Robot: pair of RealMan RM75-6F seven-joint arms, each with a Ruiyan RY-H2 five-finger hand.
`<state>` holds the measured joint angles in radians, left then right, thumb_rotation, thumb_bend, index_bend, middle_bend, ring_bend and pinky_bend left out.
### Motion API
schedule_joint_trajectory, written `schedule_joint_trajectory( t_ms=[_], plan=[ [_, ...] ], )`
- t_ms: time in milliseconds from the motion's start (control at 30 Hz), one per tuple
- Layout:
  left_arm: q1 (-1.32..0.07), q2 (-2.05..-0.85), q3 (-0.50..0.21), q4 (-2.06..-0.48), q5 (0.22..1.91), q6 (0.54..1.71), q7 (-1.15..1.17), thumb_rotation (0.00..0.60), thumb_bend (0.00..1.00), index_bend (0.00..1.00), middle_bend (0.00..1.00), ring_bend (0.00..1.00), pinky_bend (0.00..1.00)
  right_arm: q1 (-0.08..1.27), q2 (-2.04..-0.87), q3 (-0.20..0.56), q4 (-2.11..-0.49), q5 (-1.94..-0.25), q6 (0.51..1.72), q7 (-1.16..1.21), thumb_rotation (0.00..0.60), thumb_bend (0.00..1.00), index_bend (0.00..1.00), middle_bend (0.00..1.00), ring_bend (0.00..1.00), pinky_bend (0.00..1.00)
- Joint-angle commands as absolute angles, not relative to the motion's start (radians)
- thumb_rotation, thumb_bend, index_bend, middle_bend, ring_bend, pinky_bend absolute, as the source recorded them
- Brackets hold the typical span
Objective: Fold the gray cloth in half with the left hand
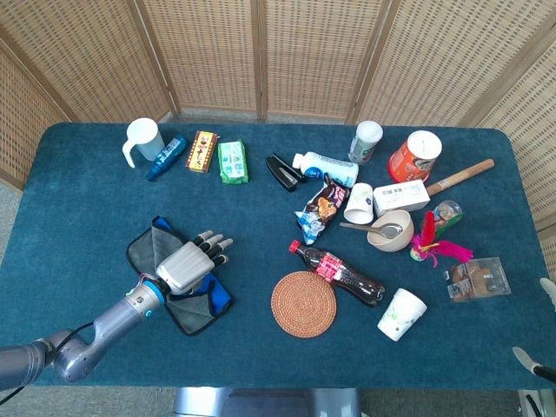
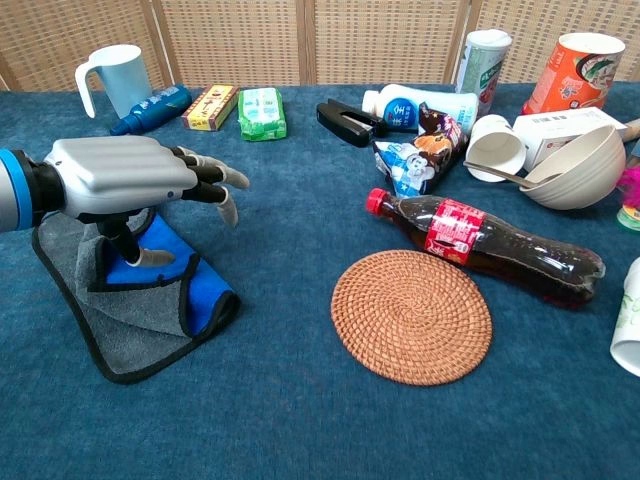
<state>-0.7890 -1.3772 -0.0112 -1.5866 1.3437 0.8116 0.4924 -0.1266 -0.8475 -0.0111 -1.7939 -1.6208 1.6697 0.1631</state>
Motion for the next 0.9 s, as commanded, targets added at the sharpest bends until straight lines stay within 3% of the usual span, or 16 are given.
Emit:
schedule_joint_trajectory(
  t_ms=[33, 533, 900],
  plan=[
    [-0.793, -1.375, -0.004, -1.59, 1.353, 0.815, 0.514, 0.6, 0.4, 0.22, 0.0, 0.0, 0.12, -0.126, -0.848, -0.012, -1.795, -1.622, 1.669, 0.16, 0.6, 0.0, 0.03, 0.0, 0.0, 0.0],
    [-0.788, -1.384, 0.029, -1.598, 1.372, 0.819, 0.545, 0.6, 0.36, 0.18, 0.0, 0.0, 0.12, -0.127, -0.848, -0.012, -1.797, -1.622, 1.671, 0.157, 0.6, 0.0, 0.03, 0.0, 0.0, 0.0],
    [-0.756, -1.31, 0.08, -1.675, 1.448, 0.847, 0.45, 0.6, 0.36, 0.18, 0.0, 0.0, 0.14, -0.128, -0.848, -0.013, -1.798, -1.624, 1.673, 0.156, 0.6, 0.0, 0.03, 0.0, 0.0, 0.0]
  ],
)
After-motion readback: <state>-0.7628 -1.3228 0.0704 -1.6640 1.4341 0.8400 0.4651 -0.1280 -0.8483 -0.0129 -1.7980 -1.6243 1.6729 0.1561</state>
